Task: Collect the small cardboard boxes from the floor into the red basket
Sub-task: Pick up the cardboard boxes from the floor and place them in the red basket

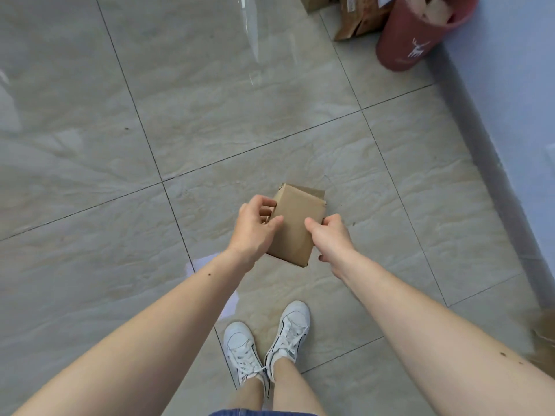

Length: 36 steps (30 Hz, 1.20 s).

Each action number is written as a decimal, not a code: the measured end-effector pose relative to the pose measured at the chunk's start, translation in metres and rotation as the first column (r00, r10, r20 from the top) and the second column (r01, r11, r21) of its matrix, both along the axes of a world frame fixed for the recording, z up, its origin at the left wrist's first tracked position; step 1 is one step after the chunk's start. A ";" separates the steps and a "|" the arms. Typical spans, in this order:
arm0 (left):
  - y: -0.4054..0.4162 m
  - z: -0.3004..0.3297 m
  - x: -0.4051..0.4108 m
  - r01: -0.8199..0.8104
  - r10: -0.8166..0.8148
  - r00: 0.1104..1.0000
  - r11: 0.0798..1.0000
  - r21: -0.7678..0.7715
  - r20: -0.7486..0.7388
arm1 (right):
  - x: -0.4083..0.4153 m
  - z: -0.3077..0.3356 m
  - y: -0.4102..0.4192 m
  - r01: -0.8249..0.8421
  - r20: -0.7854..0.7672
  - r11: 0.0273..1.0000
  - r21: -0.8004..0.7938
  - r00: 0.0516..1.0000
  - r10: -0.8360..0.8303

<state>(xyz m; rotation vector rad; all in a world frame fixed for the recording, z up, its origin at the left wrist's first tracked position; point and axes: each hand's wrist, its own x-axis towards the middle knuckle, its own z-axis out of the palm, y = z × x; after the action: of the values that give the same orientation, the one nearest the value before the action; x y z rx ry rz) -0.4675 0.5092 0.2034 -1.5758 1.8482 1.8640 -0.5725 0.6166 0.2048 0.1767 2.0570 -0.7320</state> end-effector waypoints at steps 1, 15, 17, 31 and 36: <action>-0.005 0.024 0.004 -0.029 0.029 0.999 0.999 -0.014 -0.019 | 0.002 0.024 -0.009 -0.003 -0.016 1.000 -0.018 1.000 0.003; -0.052 0.256 0.107 -0.456 0.447 0.881 0.889 -0.030 -0.152 | 0.076 0.254 -0.109 -0.360 -0.155 0.920 -0.154 0.928 0.338; -0.056 0.275 0.127 -0.488 0.474 0.865 0.871 -0.058 -0.163 | 0.091 0.273 -0.120 -0.434 -0.184 0.889 -0.146 0.895 0.407; -0.103 0.348 0.328 -0.698 0.677 0.715 0.705 -0.126 -0.172 | 0.271 0.353 -0.205 -0.664 -0.091 0.694 -0.279 0.737 0.670; -0.136 0.366 0.421 -0.711 0.693 0.703 0.681 -0.175 -0.163 | 0.364 0.364 -0.246 -0.696 -0.070 0.657 -0.290 0.700 0.711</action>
<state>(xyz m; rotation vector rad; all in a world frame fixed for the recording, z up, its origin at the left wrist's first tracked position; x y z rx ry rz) -0.0462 0.3735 0.5699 -2.6317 1.6444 2.0316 -0.2081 0.3703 0.5685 -0.7492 1.7231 -0.5083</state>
